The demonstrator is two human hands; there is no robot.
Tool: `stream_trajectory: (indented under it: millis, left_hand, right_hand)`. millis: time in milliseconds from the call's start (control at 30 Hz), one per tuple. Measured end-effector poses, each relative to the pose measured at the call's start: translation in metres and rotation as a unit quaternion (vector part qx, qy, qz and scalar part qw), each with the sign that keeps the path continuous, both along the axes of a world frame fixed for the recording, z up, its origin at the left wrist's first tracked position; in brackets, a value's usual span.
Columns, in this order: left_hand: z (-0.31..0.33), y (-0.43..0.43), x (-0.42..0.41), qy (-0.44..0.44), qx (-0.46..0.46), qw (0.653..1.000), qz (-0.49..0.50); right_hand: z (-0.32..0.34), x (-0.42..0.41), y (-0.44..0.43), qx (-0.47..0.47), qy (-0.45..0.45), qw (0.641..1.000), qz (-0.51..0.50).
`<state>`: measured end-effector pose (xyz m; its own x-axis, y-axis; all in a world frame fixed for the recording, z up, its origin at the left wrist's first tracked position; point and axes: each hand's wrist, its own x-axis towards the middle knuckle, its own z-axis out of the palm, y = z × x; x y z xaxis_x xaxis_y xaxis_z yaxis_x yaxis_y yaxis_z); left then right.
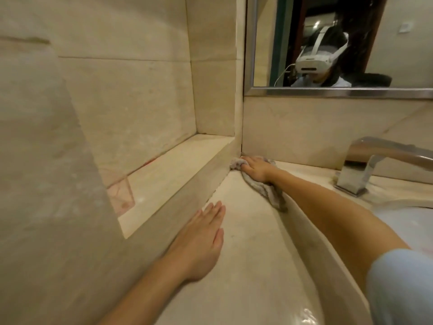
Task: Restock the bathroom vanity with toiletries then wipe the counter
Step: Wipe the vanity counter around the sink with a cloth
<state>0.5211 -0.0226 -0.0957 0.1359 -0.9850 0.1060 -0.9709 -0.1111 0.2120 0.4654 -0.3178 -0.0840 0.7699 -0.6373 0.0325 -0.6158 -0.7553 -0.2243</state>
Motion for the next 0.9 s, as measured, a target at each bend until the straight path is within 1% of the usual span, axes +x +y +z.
stream_trajectory:
  millis: [100, 267, 500, 633, 700, 767, 900]
  left_hand:
    - [-0.002, -0.003, 0.001, -0.005, -0.003, 1.000, 0.006]
    - [-0.001, -0.002, -0.001, 0.000, 0.006, 1.000, 0.013]
    - [0.002, -0.002, -0.004, 0.005, -0.003, 1.000, 0.018]
    - [0.000, -0.005, -0.002, -0.012, 0.000, 1.000, 0.020]
    - [0.000, -0.006, -0.002, -0.018, 0.010, 1.000, 0.014]
    - [-0.002, -0.007, 0.000, -0.019, 0.004, 1.000, 0.016]
    - [-0.003, -0.004, 0.001, -0.008, 0.004, 1.000, 0.018]
  right_hand:
    - [0.001, 0.004, -0.017, -0.012, 0.007, 1.000, -0.020]
    - [0.003, -0.002, 0.009, -0.010, 0.032, 0.999, -0.005]
    - [-0.001, -0.051, 0.099, -0.005, 0.047, 0.989, 0.139]
    - [0.000, -0.057, 0.092, 0.006, 0.042, 0.985, 0.170]
    - [0.003, -0.050, 0.074, 0.015, 0.033, 0.989, 0.144]
    - [0.004, -0.040, 0.048, 0.012, 0.025, 0.995, 0.099]
    - [0.002, -0.021, -0.006, 0.011, 0.019, 0.999, 0.044]
